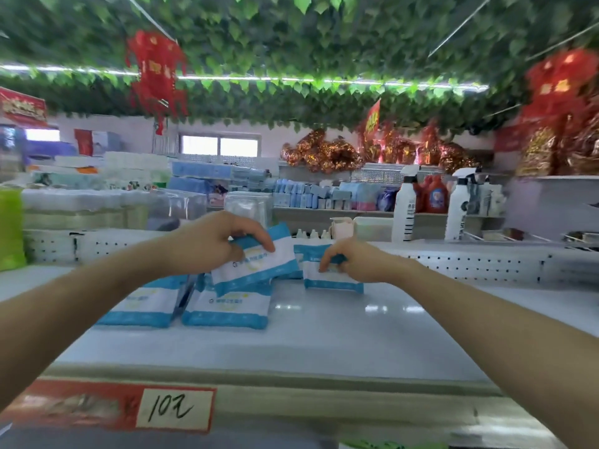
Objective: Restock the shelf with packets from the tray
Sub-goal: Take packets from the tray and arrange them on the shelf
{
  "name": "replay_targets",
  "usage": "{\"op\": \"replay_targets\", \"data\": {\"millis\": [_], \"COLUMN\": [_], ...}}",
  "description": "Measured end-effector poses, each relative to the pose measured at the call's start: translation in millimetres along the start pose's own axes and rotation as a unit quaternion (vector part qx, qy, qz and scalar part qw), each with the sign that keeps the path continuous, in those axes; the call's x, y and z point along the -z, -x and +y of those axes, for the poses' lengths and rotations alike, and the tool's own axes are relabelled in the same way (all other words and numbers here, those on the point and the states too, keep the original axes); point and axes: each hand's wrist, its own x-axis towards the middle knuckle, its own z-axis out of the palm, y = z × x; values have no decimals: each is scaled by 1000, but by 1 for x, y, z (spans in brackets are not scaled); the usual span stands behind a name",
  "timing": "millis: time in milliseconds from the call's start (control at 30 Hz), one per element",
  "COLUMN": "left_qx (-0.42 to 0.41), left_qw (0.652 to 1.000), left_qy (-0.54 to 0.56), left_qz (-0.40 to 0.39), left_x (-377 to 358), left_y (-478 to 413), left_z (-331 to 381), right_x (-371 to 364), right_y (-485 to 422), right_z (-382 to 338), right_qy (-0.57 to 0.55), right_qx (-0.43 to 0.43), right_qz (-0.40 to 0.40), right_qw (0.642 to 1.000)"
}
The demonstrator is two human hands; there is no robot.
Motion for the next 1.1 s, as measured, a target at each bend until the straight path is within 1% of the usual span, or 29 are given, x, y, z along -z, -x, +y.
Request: {"op": "replay_targets", "data": {"millis": [133,300,400,567,667,800,867,1000,1100], "left_qx": [11,39,44,50,47,44,33,20,22], "left_qw": [1000,999,998,998,998,999,998,993,992], "left_qy": [-13,-29,-40,-44,-39,20,40,46,39], "left_qz": [-5,4,7,6,-9,-16,-41,-103,-122], "left_x": [-4,-2,1,-3,-9,-19,-25,-41,-55], "left_y": [-9,-14,-17,-30,-46,-78,-95,-128,-149], "left_z": [6,5,4,-2,-4,-3,-3,-11,-24], "right_x": [-10,-21,-26,-31,-26,-3,10,29,38], "right_y": [-27,-57,-66,-71,-69,-61,-53,-30,-13], "right_z": [5,2,6,10,14,35,52,86,102], "right_qy": [-27,-22,7,91,89,40,21,13,14], "right_qx": [21,64,95,119,135,98,77,46,47], "right_qz": [8,0,10,62,69,63,72,80,87], "right_qw": [999,998,995,987,984,992,994,996,995]}}
